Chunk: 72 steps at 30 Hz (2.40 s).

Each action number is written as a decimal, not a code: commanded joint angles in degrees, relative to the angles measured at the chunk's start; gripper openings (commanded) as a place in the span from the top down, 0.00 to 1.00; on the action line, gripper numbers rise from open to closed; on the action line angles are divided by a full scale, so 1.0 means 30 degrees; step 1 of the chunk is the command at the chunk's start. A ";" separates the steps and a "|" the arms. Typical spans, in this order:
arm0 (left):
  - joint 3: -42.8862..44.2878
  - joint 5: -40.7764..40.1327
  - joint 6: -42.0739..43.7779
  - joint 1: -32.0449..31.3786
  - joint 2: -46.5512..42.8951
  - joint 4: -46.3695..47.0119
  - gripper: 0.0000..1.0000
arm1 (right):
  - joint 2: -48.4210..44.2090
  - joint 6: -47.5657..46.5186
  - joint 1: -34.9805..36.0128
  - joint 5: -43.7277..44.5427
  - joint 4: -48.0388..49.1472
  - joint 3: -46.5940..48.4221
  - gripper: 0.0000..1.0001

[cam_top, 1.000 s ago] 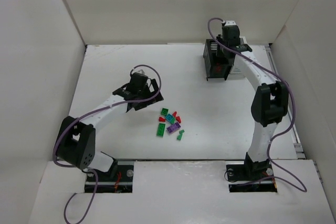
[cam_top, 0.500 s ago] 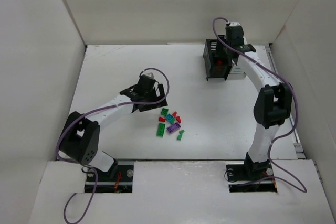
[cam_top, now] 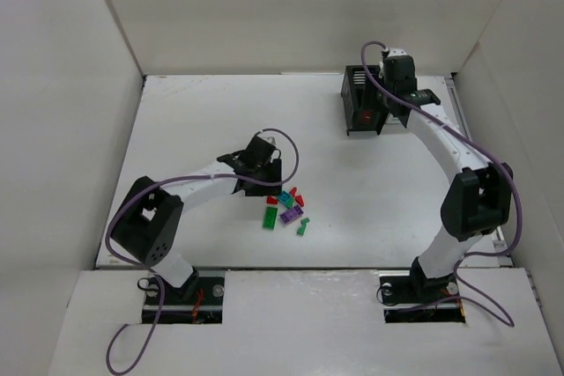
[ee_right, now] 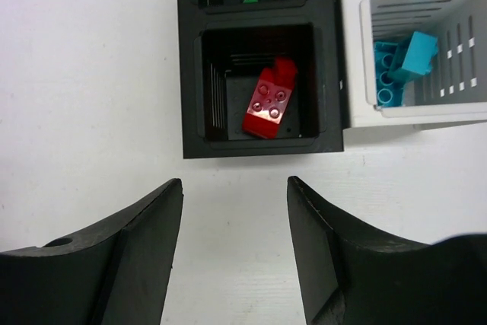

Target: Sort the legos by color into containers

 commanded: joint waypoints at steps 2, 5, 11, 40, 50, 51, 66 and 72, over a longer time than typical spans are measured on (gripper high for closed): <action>-0.0643 0.0245 0.0347 -0.1047 -0.1227 0.0044 0.45 | -0.0432 0.0346 0.0341 -0.0025 0.0199 -0.0157 0.38; -0.0819 0.0243 0.0347 -0.1225 -0.1229 0.0044 0.45 | -0.0256 0.0346 0.0517 -0.0025 0.0199 -0.0157 0.38; -0.1171 -0.1246 0.0083 -0.1225 -0.0674 -0.0307 0.50 | -0.0081 0.0346 0.0517 0.0151 0.0023 -0.0157 0.38; 0.0968 -0.3009 -0.0647 -0.2250 0.1147 -0.1977 0.84 | -0.0081 0.0346 0.0693 0.0356 -0.0152 -0.0362 0.38; 0.4449 -0.4181 0.0051 -0.2250 -0.2252 -0.2947 0.85 | -0.2450 0.1807 0.0490 0.1175 0.0314 -0.1207 0.38; 0.5064 -0.4181 0.0431 -0.2018 -0.2254 -0.2654 0.85 | -0.3295 0.2710 0.0314 0.1176 0.0316 -0.1386 0.38; 2.7296 0.0679 0.4888 -0.1403 1.2504 -0.0550 0.88 | -1.1035 0.9543 -0.3028 0.3491 0.2221 -0.7159 0.34; 2.7335 0.2118 0.3047 -0.1401 1.4438 0.6480 0.94 | -1.2530 1.0014 -0.3028 0.2761 0.3041 -0.8477 0.34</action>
